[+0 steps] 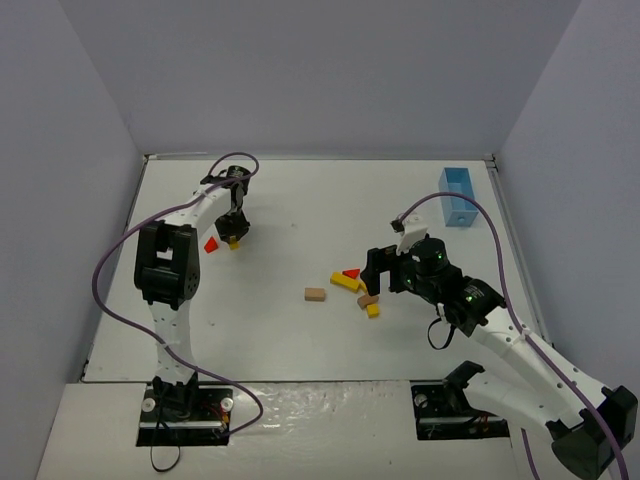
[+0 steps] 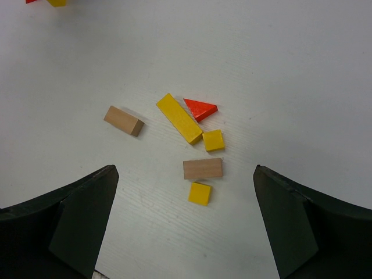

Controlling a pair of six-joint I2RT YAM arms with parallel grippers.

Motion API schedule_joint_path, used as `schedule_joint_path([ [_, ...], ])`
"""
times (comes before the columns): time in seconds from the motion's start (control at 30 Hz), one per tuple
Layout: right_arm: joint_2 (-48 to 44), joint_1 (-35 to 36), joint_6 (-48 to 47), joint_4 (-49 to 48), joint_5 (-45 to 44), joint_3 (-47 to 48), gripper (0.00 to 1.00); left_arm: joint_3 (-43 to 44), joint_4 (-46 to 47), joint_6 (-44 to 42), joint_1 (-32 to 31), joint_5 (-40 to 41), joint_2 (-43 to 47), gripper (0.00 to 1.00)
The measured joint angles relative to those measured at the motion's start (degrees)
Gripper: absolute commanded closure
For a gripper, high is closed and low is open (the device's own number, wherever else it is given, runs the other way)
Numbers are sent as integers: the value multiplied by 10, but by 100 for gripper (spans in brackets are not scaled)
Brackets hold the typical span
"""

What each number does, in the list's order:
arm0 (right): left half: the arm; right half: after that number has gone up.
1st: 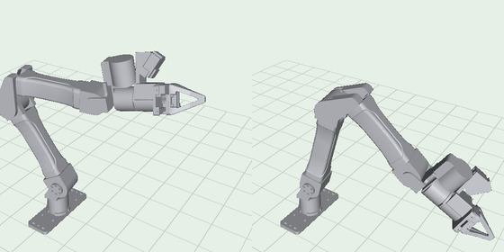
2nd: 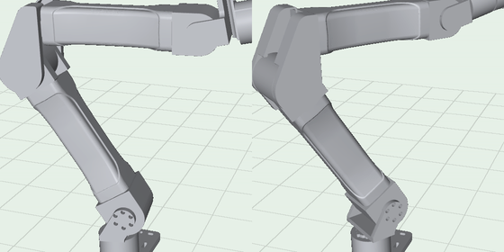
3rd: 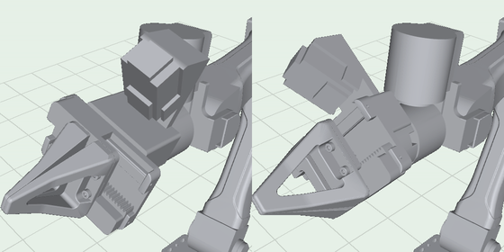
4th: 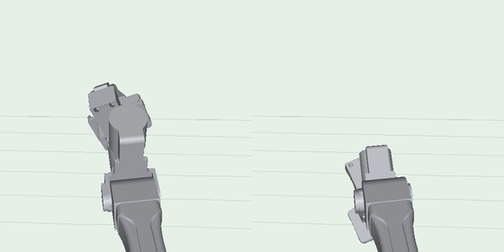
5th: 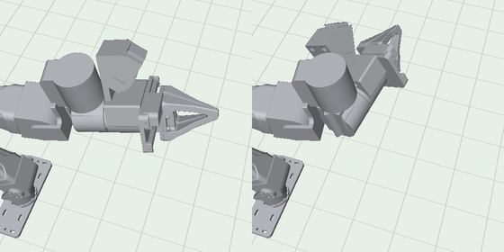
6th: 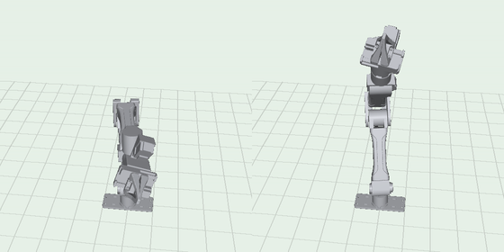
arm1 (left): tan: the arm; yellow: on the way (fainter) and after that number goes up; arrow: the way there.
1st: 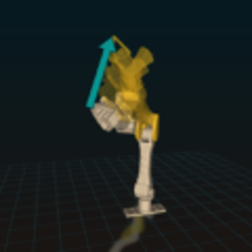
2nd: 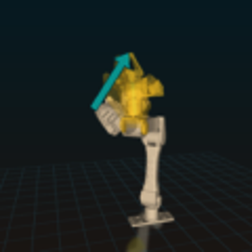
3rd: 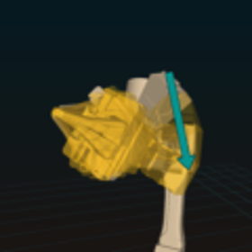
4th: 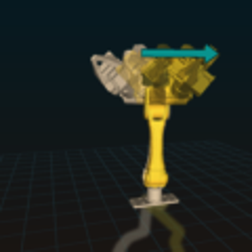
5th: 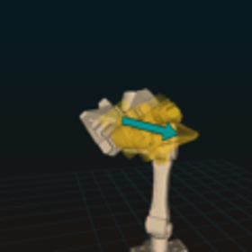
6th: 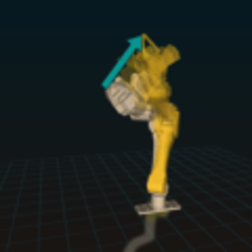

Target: Build the wood block tower

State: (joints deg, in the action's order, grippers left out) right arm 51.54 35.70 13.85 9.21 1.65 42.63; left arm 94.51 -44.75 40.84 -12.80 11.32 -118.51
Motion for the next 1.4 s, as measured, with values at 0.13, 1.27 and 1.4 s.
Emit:
schedule_joint_path([
  [0.13,-4,0,0,2,0,-4,0,2,0,1,0,7,0,80],
  [1.27,-9,0,3,9,-1,-7,0,41,-4,-11,14,52,-33,86],
  [1.4,-9,0,3,9,-2,-7,0,44,-4,-16,19,58,-36,86],
])
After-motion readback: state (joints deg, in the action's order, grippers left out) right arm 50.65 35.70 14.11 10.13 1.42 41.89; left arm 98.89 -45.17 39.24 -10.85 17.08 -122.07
